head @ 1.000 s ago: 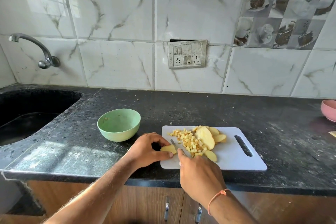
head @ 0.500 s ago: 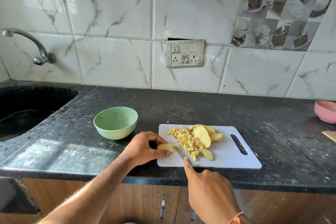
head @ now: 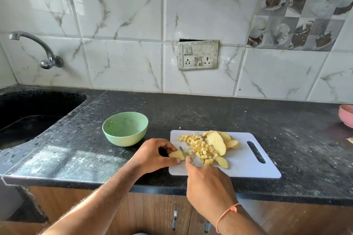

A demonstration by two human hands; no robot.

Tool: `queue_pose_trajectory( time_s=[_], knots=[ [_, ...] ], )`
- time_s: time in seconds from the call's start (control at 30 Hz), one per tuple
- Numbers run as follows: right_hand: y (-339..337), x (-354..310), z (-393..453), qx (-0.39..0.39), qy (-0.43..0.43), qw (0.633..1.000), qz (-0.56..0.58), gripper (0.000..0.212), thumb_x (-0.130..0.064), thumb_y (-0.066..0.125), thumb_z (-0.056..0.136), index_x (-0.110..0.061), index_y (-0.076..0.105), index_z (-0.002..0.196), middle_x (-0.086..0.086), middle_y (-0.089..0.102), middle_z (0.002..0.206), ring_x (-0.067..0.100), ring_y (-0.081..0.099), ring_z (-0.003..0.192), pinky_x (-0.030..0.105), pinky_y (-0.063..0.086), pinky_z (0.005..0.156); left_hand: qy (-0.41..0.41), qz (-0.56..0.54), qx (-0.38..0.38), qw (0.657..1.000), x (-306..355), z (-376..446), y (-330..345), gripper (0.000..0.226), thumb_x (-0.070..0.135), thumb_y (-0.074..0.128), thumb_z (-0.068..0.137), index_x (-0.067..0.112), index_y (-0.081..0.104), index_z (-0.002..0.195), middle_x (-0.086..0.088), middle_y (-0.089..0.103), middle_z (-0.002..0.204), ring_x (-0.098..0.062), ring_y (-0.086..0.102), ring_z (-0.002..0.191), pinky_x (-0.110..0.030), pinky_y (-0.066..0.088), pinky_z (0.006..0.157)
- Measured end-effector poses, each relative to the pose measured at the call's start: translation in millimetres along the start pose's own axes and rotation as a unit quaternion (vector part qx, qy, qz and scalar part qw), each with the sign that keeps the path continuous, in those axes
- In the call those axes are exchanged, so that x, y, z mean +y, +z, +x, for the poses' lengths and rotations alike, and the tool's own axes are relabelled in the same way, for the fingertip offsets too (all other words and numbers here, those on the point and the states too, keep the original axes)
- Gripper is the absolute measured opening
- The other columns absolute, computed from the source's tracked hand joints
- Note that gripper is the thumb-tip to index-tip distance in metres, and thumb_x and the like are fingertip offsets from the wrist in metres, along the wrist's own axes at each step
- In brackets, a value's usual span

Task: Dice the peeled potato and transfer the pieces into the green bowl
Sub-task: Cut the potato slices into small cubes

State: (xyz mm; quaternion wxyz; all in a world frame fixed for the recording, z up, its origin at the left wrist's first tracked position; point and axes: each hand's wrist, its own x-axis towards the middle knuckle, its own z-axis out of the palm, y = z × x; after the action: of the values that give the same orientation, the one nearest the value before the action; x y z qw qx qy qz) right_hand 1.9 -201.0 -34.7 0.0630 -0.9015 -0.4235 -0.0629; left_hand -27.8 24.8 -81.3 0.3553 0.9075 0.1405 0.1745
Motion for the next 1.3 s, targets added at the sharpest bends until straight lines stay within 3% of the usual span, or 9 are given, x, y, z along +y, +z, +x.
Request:
queue_pose_trajectory(
  time_s=[0.13,0.27,0.47,0.57,0.63,0.73,0.97,1.23,1.3],
  knots=[
    [1,-5,11,-0.018,0.007,1.0,0.005,0.064,-0.012,0.043,0.099,-0.022,0.03,0.161,0.009,0.07,0.106,0.029,0.066,0.096,0.037,0.048,0.069,-0.001,-0.011,-0.003,1.0,1,-1,0,0.028,0.05,0.094,0.07,0.039,0.079,0.092,0.025,0.073,0.091,-0.002,0.069,0.086,-0.025,0.054,0.077],
    [2,2,0,-0.03,-0.01,0.999,0.005,0.067,-0.009,0.04,0.1,-0.021,0.022,0.164,0.009,0.064,0.093,0.028,0.053,0.077,0.034,0.038,0.058,-0.009,-0.005,0.002,1.0,2,-2,1,0.027,0.051,0.093,0.07,0.04,0.079,0.091,0.026,0.073,0.091,-0.001,0.068,0.085,-0.024,0.054,0.075],
    [-5,8,-30,-0.108,-0.011,0.994,0.003,0.076,-0.011,0.04,0.101,-0.028,0.001,0.165,0.01,0.068,0.108,0.03,0.066,0.096,0.038,0.048,0.075,-0.011,0.0,0.007,1.0,1,-2,3,0.03,0.056,0.091,0.069,0.041,0.079,0.092,0.026,0.073,0.091,-0.002,0.069,0.083,-0.025,0.056,0.073],
    [-4,15,-35,-0.102,0.006,0.995,-0.003,0.075,-0.013,0.037,0.102,-0.029,-0.002,0.165,0.008,0.066,0.099,0.03,0.068,0.096,0.036,0.044,0.069,-0.018,0.0,0.015,1.0,2,-3,4,0.032,0.058,0.091,0.069,0.041,0.078,0.092,0.028,0.072,0.09,0.001,0.069,0.083,-0.018,0.053,0.07],
    [-3,17,-37,-0.081,0.017,0.996,-0.009,0.072,-0.015,0.035,0.103,-0.029,-0.001,0.165,0.005,0.059,0.089,0.029,0.063,0.083,0.034,0.04,0.06,-0.019,0.001,0.015,1.0,2,-3,4,0.035,0.061,0.09,0.067,0.042,0.078,0.094,0.028,0.072,0.091,0.002,0.069,0.084,-0.018,0.053,0.071],
    [-1,17,-34,-0.064,0.027,0.998,-0.006,0.071,-0.017,0.035,0.104,-0.029,0.002,0.165,0.007,0.067,0.096,0.026,0.051,0.072,0.034,0.037,0.057,-0.013,0.007,0.011,1.0,2,-3,3,0.037,0.063,0.089,0.066,0.041,0.078,0.094,0.028,0.072,0.092,0.001,0.068,0.086,-0.021,0.055,0.073],
    [-1,9,-20,0.016,0.008,0.999,0.027,0.064,-0.025,0.038,0.104,-0.029,0.014,0.164,0.003,0.071,0.095,0.021,0.067,0.082,0.035,0.054,0.066,0.008,0.016,0.025,1.0,2,-2,3,0.031,0.051,0.088,0.066,0.036,0.073,0.089,0.015,0.07,0.089,-0.003,0.065,0.089,-0.025,0.054,0.077],
    [8,-4,3,0.02,-0.005,1.0,0.015,0.063,-0.015,0.041,0.101,-0.023,0.027,0.162,0.006,0.07,0.095,0.026,0.063,0.08,0.035,0.043,0.058,0.004,0.012,0.011,1.0,3,-3,-2,0.03,0.047,0.094,0.072,0.032,0.079,0.093,0.025,0.072,0.085,0.004,0.067,0.083,-0.013,0.048,0.068],
    [10,-7,12,0.015,0.0,1.0,0.009,0.065,-0.012,0.041,0.098,-0.022,0.029,0.161,0.008,0.072,0.102,0.029,0.067,0.089,0.035,0.043,0.062,0.004,0.012,0.009,1.0,3,-3,-2,0.029,0.046,0.094,0.073,0.031,0.079,0.093,0.029,0.072,0.087,0.004,0.067,0.083,-0.012,0.047,0.068]
  ],
)
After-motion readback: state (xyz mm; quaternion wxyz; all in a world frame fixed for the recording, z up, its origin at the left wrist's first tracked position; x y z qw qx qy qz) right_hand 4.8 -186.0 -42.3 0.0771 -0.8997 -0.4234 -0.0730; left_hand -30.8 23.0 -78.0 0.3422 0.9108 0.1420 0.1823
